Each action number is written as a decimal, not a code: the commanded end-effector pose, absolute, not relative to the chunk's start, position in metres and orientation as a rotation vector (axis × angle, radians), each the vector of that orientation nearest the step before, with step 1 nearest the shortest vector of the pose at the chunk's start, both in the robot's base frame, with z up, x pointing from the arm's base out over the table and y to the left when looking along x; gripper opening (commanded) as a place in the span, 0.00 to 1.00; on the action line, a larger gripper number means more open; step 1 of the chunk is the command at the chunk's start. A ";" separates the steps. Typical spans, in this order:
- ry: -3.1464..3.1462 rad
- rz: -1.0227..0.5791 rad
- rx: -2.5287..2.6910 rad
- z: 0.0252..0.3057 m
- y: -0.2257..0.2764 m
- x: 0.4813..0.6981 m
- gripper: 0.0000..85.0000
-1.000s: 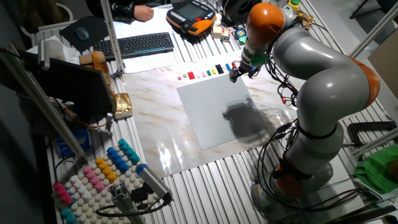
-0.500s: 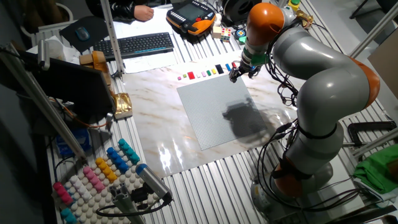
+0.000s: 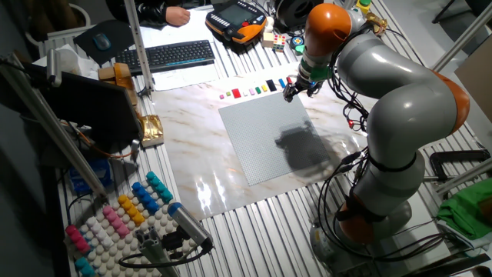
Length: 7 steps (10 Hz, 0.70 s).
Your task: Build with small Lego blocks
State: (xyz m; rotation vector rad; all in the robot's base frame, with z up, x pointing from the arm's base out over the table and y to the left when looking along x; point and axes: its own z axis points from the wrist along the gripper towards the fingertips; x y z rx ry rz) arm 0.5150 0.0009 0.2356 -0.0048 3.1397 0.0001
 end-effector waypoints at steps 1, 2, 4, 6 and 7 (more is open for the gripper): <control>3.337 -0.131 -0.733 0.236 0.001 0.515 0.01; 3.336 -0.132 -0.733 0.236 0.001 0.515 0.01; 3.336 -0.132 -0.733 0.236 0.001 0.515 0.01; 3.329 -0.129 -0.733 0.236 0.000 0.515 0.01; 3.328 -0.132 -0.732 0.236 0.001 0.514 0.01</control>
